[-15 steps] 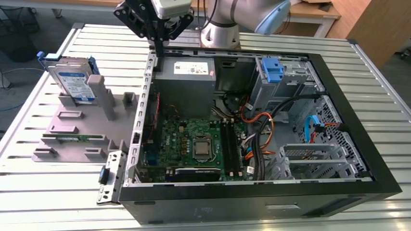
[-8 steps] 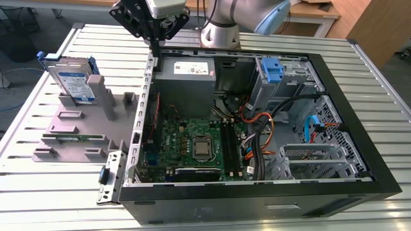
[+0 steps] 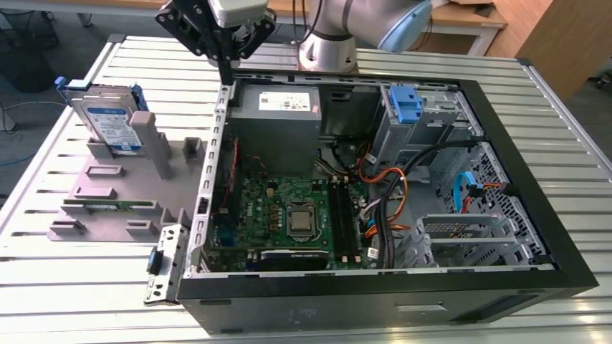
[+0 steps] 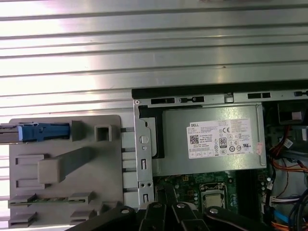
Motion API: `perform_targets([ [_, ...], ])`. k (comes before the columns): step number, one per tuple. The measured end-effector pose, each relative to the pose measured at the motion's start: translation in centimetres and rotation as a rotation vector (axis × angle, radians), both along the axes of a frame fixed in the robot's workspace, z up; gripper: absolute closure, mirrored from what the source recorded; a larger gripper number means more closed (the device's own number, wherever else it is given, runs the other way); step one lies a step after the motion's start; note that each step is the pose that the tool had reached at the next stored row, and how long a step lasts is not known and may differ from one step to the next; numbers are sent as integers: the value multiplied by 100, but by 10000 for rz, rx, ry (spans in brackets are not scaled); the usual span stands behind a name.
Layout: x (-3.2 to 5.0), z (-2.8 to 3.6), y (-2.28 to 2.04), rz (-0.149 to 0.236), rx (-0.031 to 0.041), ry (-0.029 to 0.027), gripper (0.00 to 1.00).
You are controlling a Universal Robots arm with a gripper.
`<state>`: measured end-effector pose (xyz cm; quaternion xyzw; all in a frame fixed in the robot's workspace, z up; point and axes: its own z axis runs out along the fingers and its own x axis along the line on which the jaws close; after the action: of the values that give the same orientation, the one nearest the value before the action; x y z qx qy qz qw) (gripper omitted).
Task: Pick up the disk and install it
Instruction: 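Reach for the disk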
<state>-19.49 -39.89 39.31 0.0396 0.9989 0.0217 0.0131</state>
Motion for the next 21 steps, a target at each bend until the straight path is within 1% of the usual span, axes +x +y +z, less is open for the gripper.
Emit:
perform_targets([
  [7,-80,0,0,-3,0,0,89],
  [21,-211,-1,0,-13,0,0,89],
])
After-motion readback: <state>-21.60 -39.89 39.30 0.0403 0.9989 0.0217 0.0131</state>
